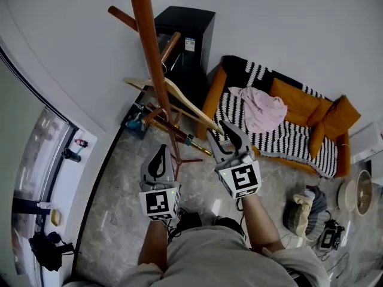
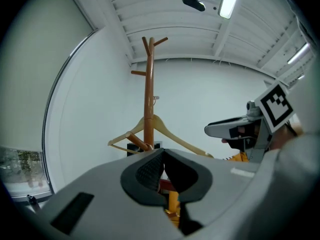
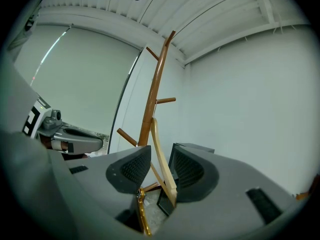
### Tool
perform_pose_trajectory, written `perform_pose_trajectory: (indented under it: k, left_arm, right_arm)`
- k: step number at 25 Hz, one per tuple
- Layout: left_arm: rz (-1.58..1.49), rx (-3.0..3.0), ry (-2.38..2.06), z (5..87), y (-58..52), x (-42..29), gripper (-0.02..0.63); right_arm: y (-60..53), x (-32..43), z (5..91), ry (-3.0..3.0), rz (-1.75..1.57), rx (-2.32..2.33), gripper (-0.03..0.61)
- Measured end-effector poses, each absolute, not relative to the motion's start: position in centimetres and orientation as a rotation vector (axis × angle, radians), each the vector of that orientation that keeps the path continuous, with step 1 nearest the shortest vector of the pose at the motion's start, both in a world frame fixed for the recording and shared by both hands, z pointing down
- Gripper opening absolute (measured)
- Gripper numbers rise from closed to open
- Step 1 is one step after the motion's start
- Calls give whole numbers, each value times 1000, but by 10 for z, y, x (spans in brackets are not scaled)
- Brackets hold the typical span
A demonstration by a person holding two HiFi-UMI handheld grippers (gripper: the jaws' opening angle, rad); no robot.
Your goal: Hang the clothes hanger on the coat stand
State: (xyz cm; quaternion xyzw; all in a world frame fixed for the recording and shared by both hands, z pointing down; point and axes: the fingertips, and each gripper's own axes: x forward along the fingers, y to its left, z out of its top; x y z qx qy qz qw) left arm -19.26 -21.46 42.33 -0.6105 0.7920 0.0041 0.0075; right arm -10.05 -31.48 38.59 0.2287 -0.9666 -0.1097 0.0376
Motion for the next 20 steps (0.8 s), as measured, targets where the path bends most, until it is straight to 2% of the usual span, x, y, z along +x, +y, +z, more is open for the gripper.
perform_pose_trajectory:
  k: [7, 20]
  left_arm:
    - [17, -1793, 2518, 406, -200, -169, 9]
    - [64, -1627, 2605, 384, -143, -87, 9]
  right_arm:
    - [-313, -56, 377, -3018, -299, 770, 21]
    - [-272, 22, 346, -3110, -271, 693, 5]
